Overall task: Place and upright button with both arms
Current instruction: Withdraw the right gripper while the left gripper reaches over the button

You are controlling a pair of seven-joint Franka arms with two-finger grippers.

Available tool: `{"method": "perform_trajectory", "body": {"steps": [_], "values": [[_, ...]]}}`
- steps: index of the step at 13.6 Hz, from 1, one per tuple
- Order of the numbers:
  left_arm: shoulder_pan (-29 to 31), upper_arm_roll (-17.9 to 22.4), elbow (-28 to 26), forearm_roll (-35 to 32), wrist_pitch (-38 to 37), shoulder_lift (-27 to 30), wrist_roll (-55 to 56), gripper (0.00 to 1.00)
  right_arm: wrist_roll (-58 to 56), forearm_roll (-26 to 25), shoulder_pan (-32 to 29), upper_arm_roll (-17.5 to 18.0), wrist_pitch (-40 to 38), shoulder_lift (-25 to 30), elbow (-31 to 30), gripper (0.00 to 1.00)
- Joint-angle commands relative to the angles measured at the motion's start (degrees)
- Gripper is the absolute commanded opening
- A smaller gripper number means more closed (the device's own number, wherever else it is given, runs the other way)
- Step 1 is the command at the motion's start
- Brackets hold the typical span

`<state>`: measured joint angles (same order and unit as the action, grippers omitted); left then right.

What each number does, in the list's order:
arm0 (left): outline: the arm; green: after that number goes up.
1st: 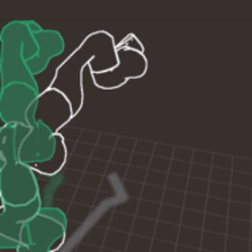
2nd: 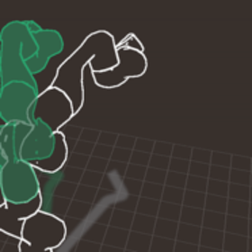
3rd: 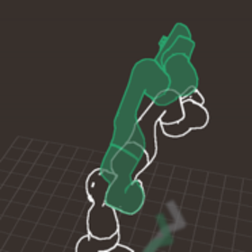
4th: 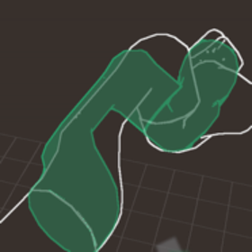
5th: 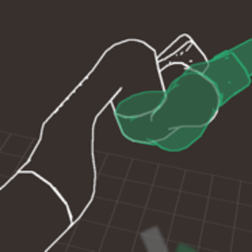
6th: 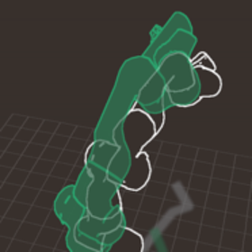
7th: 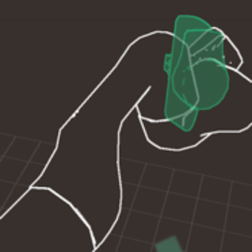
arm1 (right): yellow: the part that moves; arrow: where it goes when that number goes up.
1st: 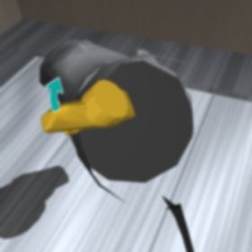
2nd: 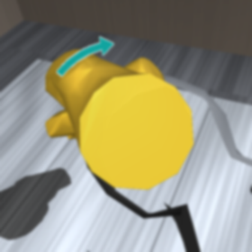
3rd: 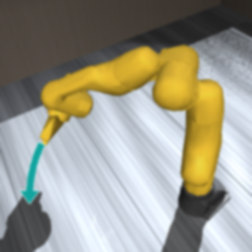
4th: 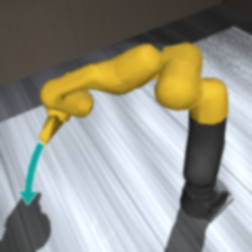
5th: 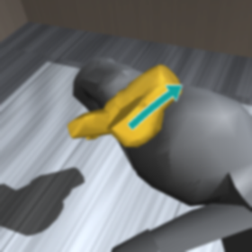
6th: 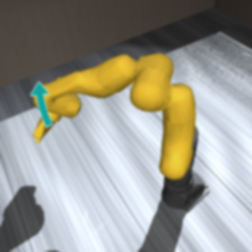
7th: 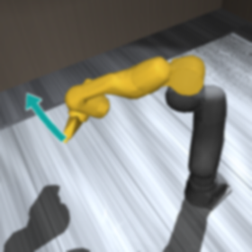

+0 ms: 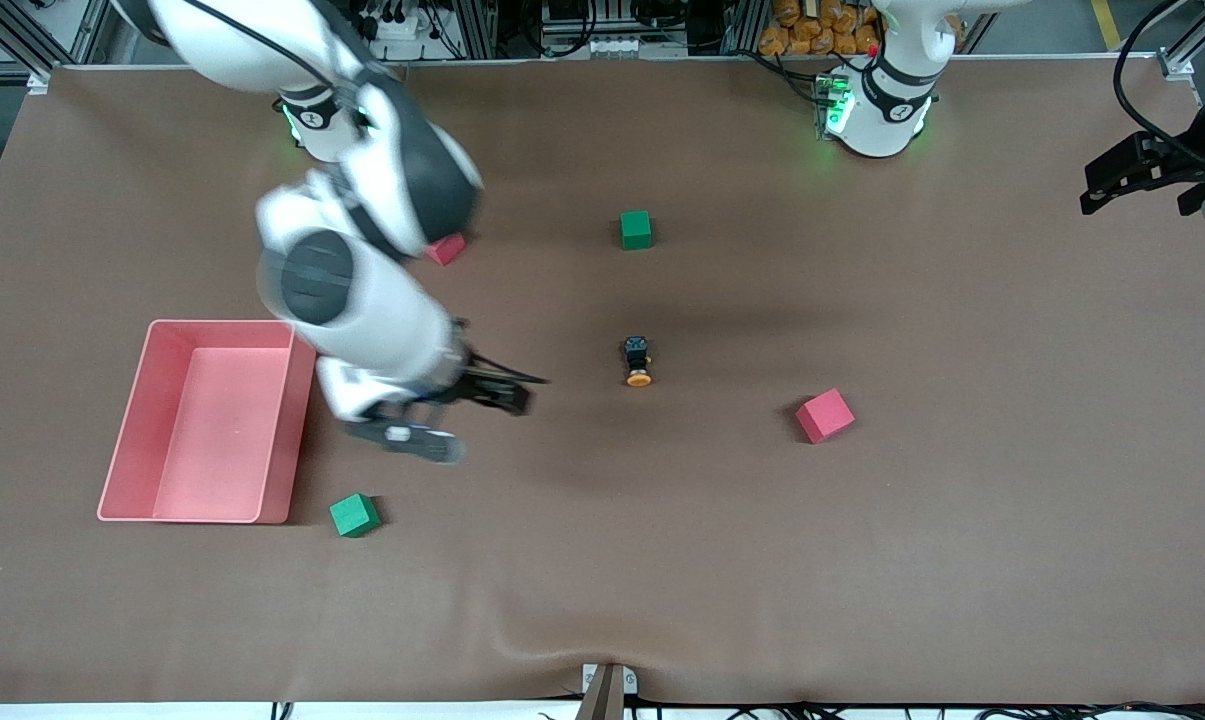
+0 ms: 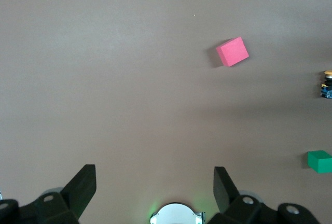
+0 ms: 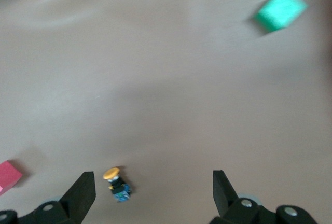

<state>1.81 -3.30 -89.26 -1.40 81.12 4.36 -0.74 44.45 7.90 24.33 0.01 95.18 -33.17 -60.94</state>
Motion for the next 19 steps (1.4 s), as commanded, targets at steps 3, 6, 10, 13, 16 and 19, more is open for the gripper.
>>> {"method": "perform_trajectory", "body": {"steps": [3, 6, 10, 13, 16, 19], "values": [[0.3, -0.2, 0.8, -0.5, -0.8, -1.0, -1.4, 1.0, 0.5, -0.2, -12.2, 1.0, -10.9, 11.2, -2.3, 1.0], [-0.1, -0.4, 1.0, 0.2, -0.8, -4.2, -1.4, 1.0, -7.5, -0.4, -21.6, 4.5, -18.2, 15.6, -2.3, 1.0], [-3.5, -2.1, 3.5, 6.0, -0.2, -12.6, 0.3, 1.0, -25.6, -6.8, -25.3, 4.4, -22.2, 22.3, -3.1, 1.0], [-9.9, -2.4, 4.0, 6.3, 3.2, -19.4, 6.9, 1.0, -25.7, -7.3, -25.6, 4.2, -21.1, 23.5, -6.8, 1.0], [-15.8, -2.5, 4.8, 7.6, 8.0, -25.5, 14.1, 1.0, -30.4, -8.0, -25.0, 4.1, -20.6, 24.9, -8.7, 1.0], [-21.1, -2.5, 7.3, 9.5, 11.4, -31.6, 22.3, 1.0, -36.5, -10.7, -25.1, 4.2, -17.5, 28.1, -14.3, 1.0]]}}
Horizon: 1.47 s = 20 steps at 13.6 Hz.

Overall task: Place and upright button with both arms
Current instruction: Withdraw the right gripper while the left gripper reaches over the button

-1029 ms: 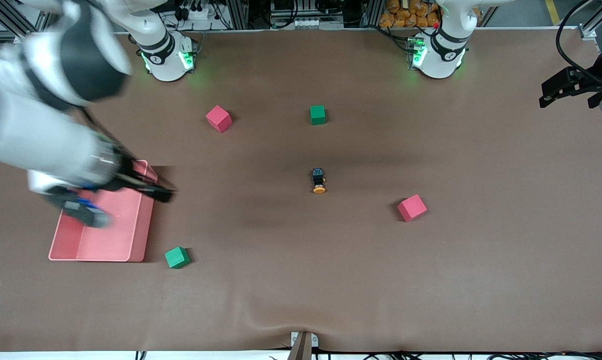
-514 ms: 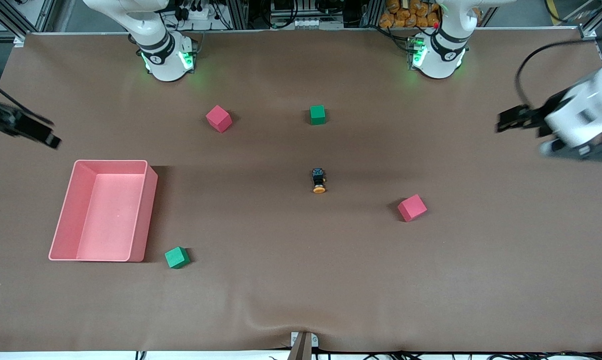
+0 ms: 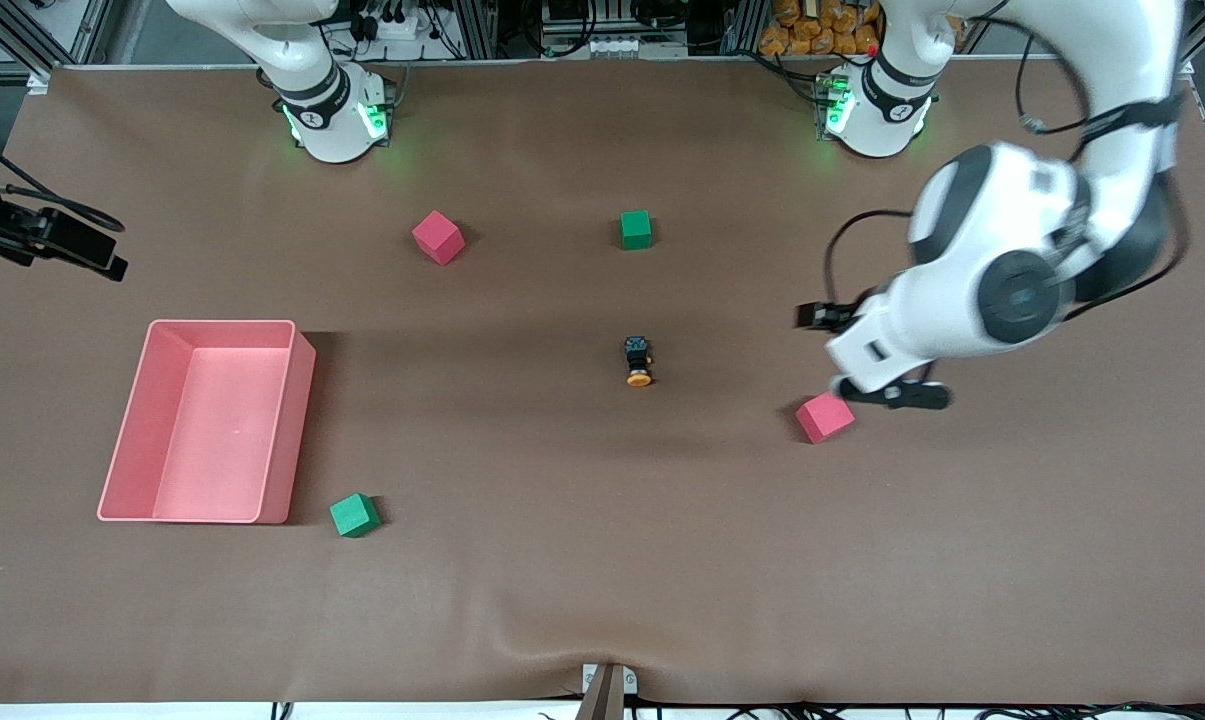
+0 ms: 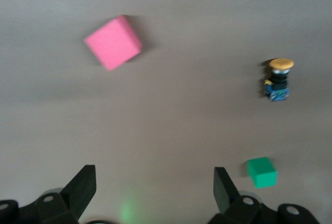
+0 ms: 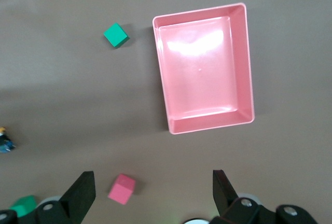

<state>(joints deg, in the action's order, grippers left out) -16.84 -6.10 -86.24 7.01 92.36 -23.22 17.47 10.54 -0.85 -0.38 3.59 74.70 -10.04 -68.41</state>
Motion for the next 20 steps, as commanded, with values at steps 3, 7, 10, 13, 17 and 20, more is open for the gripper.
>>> {"method": "perform_trajectory", "body": {"steps": [3, 7, 10, 13, 17, 20], "values": [[-5.7, 0.3, 6.4, 3.5, 3.6, -9.5, 10.1, 1.0, -2.5, -0.8, -0.3, 0.7, 11.4, 11.3, -18.0, 1.0], [-10.9, 0.4, 7.0, 6.3, 12.7, -15.9, 15.1, 1.0, -5.3, -0.2, -0.3, -1.3, 11.4, 11.6, -18.5, 1.0], [-14.4, 0.7, 8.5, 6.2, 17.9, -19.9, 20.9, 1.0, -6.7, 0.8, -0.4, -2.5, 10.4, 11.7, -18.4, 1.0], [-17.2, 0.9, 8.6, 6.0, 22.8, -23.2, 23.0, 1.0, -8.1, 3.5, -0.3, -4.5, 8.7, 11.7, -18.3, 1.0], [-18.2, 0.8, 8.4, 5.8, 23.7, -24.2, 23.0, 1.0, -8.0, 3.4, -0.3, -4.7, 8.4, 11.5, -16.6, 1.0], [-19.1, 0.8, 7.9, 5.7, 23.6, -24.5, 23.0, 0.9, -8.2, 3.0, -0.4, -4.7, 8.2, 11.1, -15.5, 1.0]]}}
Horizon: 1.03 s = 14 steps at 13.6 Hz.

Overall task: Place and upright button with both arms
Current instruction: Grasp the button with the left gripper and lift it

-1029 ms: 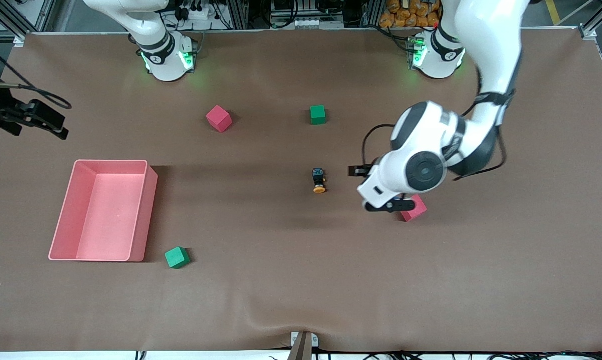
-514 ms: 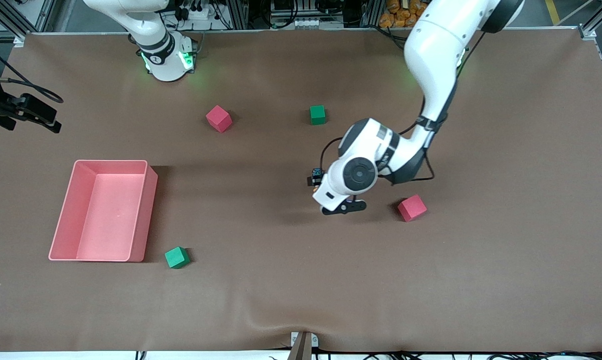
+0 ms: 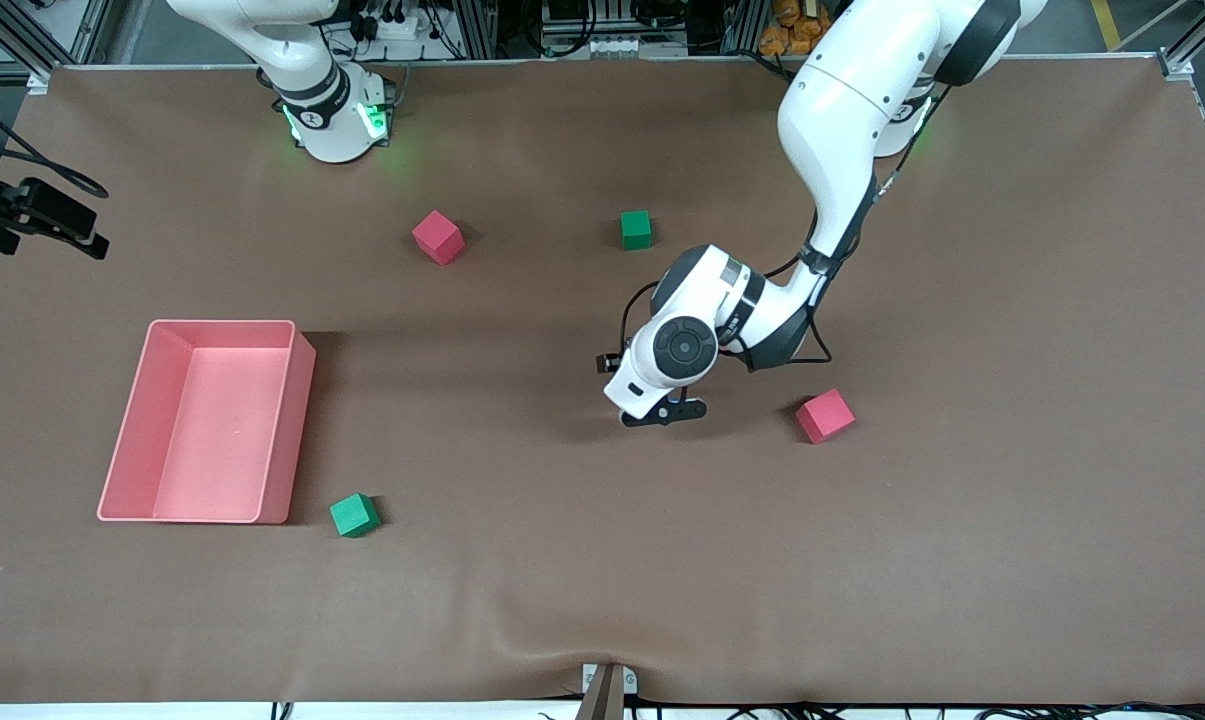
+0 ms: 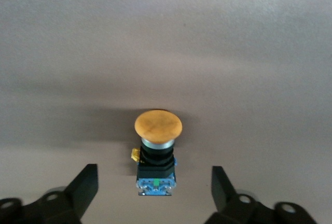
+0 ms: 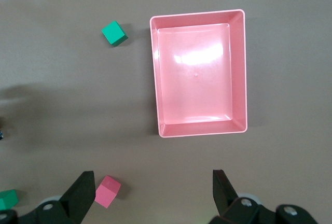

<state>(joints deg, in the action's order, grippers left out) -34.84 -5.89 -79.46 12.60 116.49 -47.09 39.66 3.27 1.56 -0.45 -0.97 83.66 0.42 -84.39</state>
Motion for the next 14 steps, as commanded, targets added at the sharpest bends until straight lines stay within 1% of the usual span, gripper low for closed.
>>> {"method": "perform_trajectory", "body": {"steps": [1, 3, 9, 11, 14], "values": [[-1.1, 0.5, 1.2, 0.2, -0.6, -1.1, 0.8, 0.86, -1.2, 0.5, -0.4, -0.2, -0.9, 0.6, 0.5, 1.0], [-1.4, 0.5, 1.2, 0.7, -0.7, -1.9, 1.3, 0.78, -1.1, 0.5, -0.3, 0.0, -1.7, 0.6, 1.1, 1.0], [-1.5, 0.5, 1.2, 0.9, -3.4, -2.0, 1.6, 0.6, -1.1, 0.3, -0.5, 0.3, -3.8, 0.2, 2.5, 1.0], [-1.6, 0.5, 1.1, 0.9, -3.5, -2.1, 1.8, 0.58, -1.1, 0.1, -0.6, 0.1, -3.9, 0.0, 2.7, 1.0], [-1.6, 0.5, 1.1, 0.9, -3.5, -2.6, 1.8, 0.57, -1.2, -0.9, -0.5, 0.1, -3.9, 0.0, 3.2, 1.0]]}}
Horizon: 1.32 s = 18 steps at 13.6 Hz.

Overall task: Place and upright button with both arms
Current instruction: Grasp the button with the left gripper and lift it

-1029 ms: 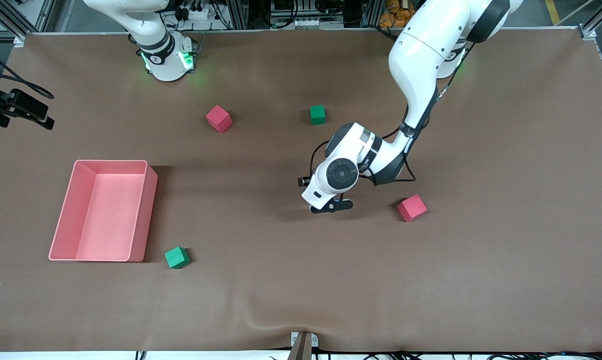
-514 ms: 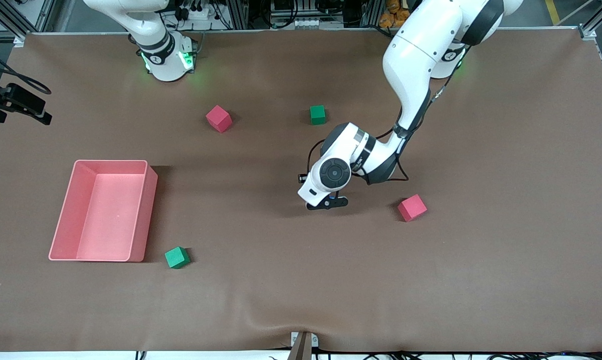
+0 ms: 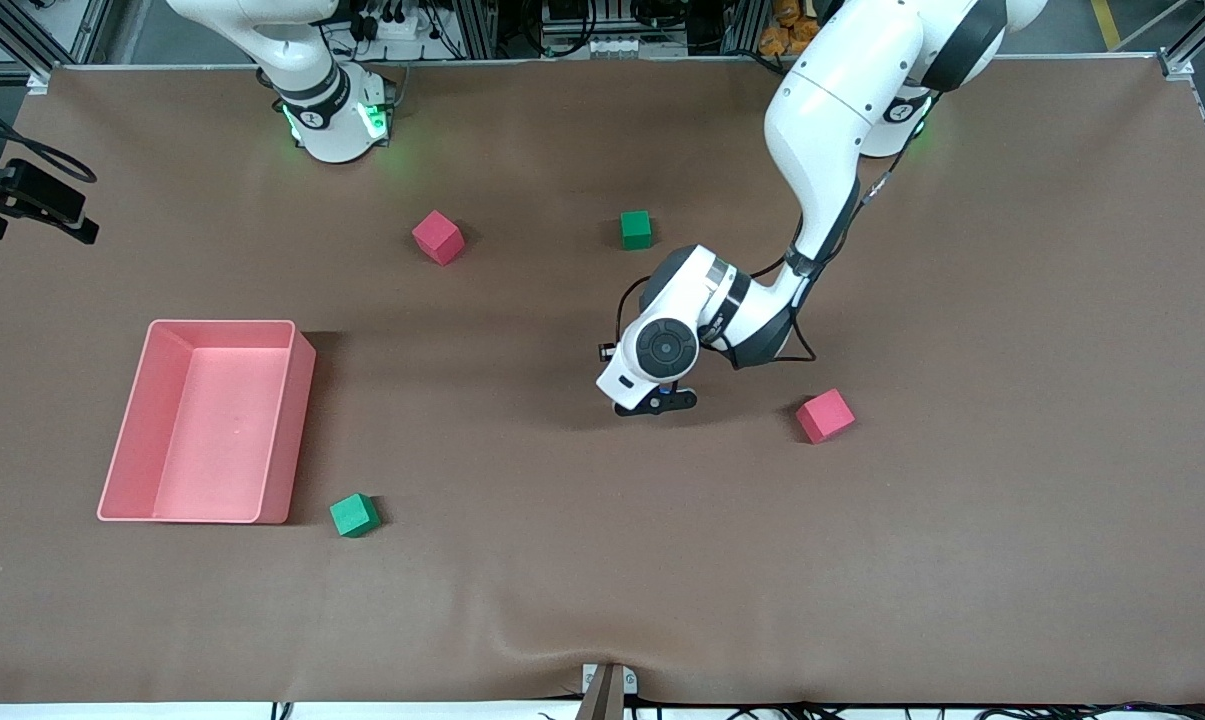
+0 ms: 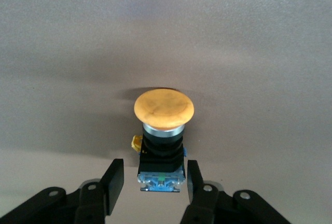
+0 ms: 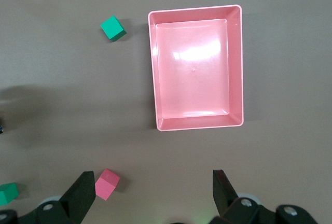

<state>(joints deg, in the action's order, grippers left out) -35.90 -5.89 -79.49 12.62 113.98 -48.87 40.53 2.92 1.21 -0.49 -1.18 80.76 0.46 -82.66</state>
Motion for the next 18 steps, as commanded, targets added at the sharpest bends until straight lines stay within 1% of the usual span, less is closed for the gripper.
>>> {"method": "perform_trajectory", "body": {"steps": [1, 2, 4, 7, 11, 12, 14, 15, 16, 18], "values": [[-0.6, 0.5, 1.1, 0.9, -0.9, -0.9, 1.0, 0.56, -0.7, -0.7, -0.5, 0.6, -1.0, 0.0, 1.6, 1.0], [-0.6, 0.5, 1.1, 0.9, -0.9, -0.9, 1.0, 0.54, -0.7, -0.7, -0.5, 0.7, -1.2, 0.0, 1.6, 1.0], [-0.6, 0.5, 1.2, 1.1, -0.9, -1.3, 1.0, 0.54, -0.9, -0.7, -0.6, 0.5, -2.7, 0.0, 1.6, 1.0], [-0.6, 0.5, 1.2, 1.0, -0.9, -1.7, 1.6, 0.53, -0.9, -1.1, -0.6, 0.7, -2.9, 0.0, 1.6, 1.0], [-0.6, 0.4, 1.3, 1.1, -0.9, -1.7, 1.7, 0.33, -0.6, -1.0, -0.6, 0.9, -1.7, 0.0, 1.4, 1.0], [-0.6, 0.4, 1.4, 1.1, -0.9, -1.7, 2.8, 0.23, -0.6, -0.9, -0.5, 0.9, 0.3, -0.1, 1.0, 1.0], [-0.6, 0.4, 1.4, 1.0, -0.9, -1.4, 4.5, 0.02, -0.1, -0.6, -0.2, 1.1, 1.1, -1.1, 1.0, 1.0], [-0.7, 0.4, 1.5, 0.9, -0.9, -1.2, 6.8, 0.0, -0.4, -0.6, -0.4, 1.1, 1.1, -1.2, 1.0, 1.0], [-1.4, 0.4, 1.6, 0.5, -0.9, -0.9, 9.4, 0.0, -0.5, -0.6, -0.5, 1.1, 0.8, -1.2, 1.0, 1.0], [-3.6, 1.8, 1.9, -0.7, -0.1, 0.2, 13.1, 0.0, -0.3, -0.6, -0.8, 1.1, 1.0, -1.2, 0.5, 1.0]]}}
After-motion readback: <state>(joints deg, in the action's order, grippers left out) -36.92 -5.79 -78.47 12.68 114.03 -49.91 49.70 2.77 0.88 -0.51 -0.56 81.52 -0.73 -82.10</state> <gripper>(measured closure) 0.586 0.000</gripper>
